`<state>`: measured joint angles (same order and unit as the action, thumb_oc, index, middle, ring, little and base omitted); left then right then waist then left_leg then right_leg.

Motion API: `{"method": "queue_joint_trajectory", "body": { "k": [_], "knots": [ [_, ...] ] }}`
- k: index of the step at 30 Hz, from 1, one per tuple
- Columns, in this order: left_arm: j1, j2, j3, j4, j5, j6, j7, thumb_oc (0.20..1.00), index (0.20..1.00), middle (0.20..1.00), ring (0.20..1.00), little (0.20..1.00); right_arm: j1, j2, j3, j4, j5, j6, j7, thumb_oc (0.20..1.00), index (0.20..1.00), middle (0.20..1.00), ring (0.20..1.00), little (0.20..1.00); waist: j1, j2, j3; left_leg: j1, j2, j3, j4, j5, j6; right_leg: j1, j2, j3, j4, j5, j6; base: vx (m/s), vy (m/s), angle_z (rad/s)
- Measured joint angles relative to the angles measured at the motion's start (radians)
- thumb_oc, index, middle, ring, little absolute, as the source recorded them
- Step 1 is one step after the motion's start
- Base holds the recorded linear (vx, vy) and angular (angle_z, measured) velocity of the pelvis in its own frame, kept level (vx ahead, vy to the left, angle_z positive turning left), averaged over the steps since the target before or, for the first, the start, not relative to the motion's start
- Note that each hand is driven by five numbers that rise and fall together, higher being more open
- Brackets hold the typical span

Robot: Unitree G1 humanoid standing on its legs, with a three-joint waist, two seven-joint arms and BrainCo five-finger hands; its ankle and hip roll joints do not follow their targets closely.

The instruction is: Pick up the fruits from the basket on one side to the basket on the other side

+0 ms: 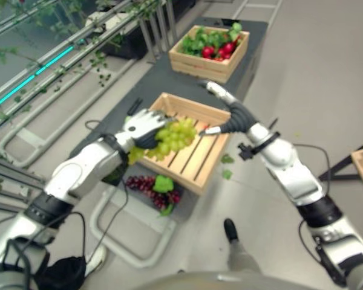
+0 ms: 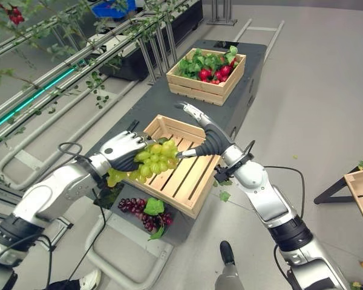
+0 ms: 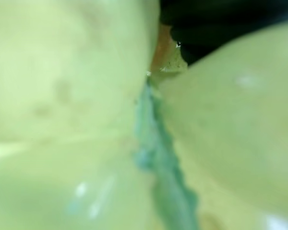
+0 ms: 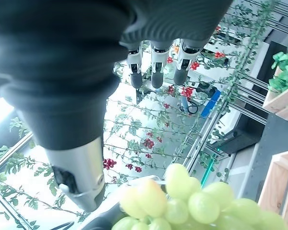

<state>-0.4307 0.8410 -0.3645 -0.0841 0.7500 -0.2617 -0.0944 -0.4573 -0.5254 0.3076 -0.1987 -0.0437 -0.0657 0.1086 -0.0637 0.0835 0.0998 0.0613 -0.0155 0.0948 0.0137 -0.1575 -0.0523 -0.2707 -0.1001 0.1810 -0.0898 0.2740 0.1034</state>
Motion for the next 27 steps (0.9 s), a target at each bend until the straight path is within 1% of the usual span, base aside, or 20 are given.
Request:
{"method": "queue_joint_trajectory", "body": {
  "k": [4, 8, 9, 12, 17, 23, 24, 25, 27],
  "knots": [
    [0.016, -0.018, 0.001, -0.002, 0.022, 0.003, 0.001, 0.200, 0.200, 0.200, 0.200, 0.200, 0.002, 0.001, 0.000, -0.004, 0.017, 0.000, 0.007, 1.000, 1.000, 1.000, 1.000, 1.000, 0.001, -0.001, 0.000, 0.001, 0.003, 0.003, -0.006, 0.000, 0.000, -0.003, 0.004, 0.001, 0.000, -0.001, -0.002, -0.01, -0.013, -0.02],
    [0.038, -0.019, 0.009, -0.012, 0.022, 0.003, 0.001, 0.200, 0.200, 0.200, 0.200, 0.200, 0.002, 0.002, 0.000, -0.013, 0.017, 0.000, 0.007, 1.000, 1.000, 1.000, 1.000, 1.000, 0.001, -0.001, 0.000, 0.001, 0.007, 0.005, -0.007, 0.000, -0.001, -0.003, 0.008, 0.001, 0.000, -0.001, -0.003, 0.00, 0.000, 0.00],
    [0.070, -0.023, 0.041, -0.029, 0.022, 0.002, 0.001, 0.200, 0.200, 0.200, 0.200, 0.200, 0.002, 0.001, -0.002, -0.014, 0.018, 0.000, 0.006, 1.000, 1.000, 1.000, 1.000, 1.000, 0.000, -0.001, 0.000, 0.002, 0.008, 0.006, -0.008, 0.000, -0.001, -0.003, 0.009, 0.001, 0.000, -0.001, -0.003, 0.00, 0.000, 0.00],
    [0.104, -0.031, 0.085, -0.040, 0.022, 0.003, 0.002, 0.200, 0.200, 0.200, 0.200, 0.200, 0.010, 0.001, -0.005, -0.013, 0.027, 0.000, 0.006, 1.000, 1.000, 1.000, 1.000, 1.000, 0.005, -0.001, 0.000, 0.002, 0.008, 0.006, -0.009, 0.000, -0.001, -0.003, 0.009, 0.001, 0.000, -0.001, -0.003, 0.00, 0.000, 0.00],
    [0.117, -0.031, 0.117, -0.040, 0.022, 0.004, 0.005, 0.200, 0.200, 0.200, 0.200, 0.200, 0.027, 0.006, -0.005, -0.008, 0.037, 0.002, 0.007, 1.000, 1.000, 1.000, 1.000, 1.000, 0.005, -0.002, 0.000, 0.003, 0.009, 0.005, -0.010, 0.000, -0.001, -0.003, 0.010, 0.000, 0.000, -0.001, -0.003, 0.00, 0.000, 0.00],
    [0.162, -0.033, 0.131, -0.038, 0.022, 0.011, 0.009, 0.200, 0.200, 0.200, 0.200, 0.200, 0.100, 0.006, -0.001, -0.007, 0.033, 0.008, 0.047, 1.000, 1.000, 1.000, 1.000, 1.000, 0.007, -0.005, 0.001, 0.014, 0.010, 0.010, -0.023, 0.003, -0.003, -0.002, 0.011, 0.001, 0.000, -0.003, -0.005, 0.00, -0.003, -0.04],
    [0.162, -0.035, 0.132, -0.030, 0.022, 0.012, 0.011, 0.200, 0.200, 0.200, 0.200, 0.200, 0.094, 0.012, 0.006, 0.002, 0.029, 0.008, 0.048, 1.000, 1.000, 1.000, 1.000, 1.000, 0.006, -0.005, 0.001, 0.013, 0.010, 0.010, -0.020, 0.003, -0.003, -0.002, 0.013, 0.001, 0.000, -0.002, -0.005, -0.05, -0.006, 0.00],
    [0.162, -0.036, 0.133, -0.027, 0.022, 0.029, 0.013, 0.200, 0.200, 0.200, 0.200, 0.200, 0.092, 0.021, 0.008, 0.013, 0.018, 0.012, 0.053, 1.000, 1.000, 1.000, 1.000, 1.000, 0.005, -0.007, 0.002, 0.014, 0.011, 0.011, -0.021, 0.003, -0.004, -0.002, 0.013, 0.000, 0.000, -0.002, -0.005, 0.00, 0.000, 0.00],
    [0.175, -0.036, 0.152, -0.033, 0.022, 0.031, 0.014, 0.200, 0.200, 0.200, 0.200, 0.200, 0.094, 0.033, 0.014, 0.014, 0.013, 0.013, 0.057, 1.000, 1.000, 1.000, 1.000, 1.000, 0.010, -0.007, 0.002, 0.014, 0.012, 0.010, -0.021, 0.003, -0.004, -0.002, 0.014, 0.000, 0.000, -0.002, -0.005, 0.05, 0.014, 0.00]
  ]
}}
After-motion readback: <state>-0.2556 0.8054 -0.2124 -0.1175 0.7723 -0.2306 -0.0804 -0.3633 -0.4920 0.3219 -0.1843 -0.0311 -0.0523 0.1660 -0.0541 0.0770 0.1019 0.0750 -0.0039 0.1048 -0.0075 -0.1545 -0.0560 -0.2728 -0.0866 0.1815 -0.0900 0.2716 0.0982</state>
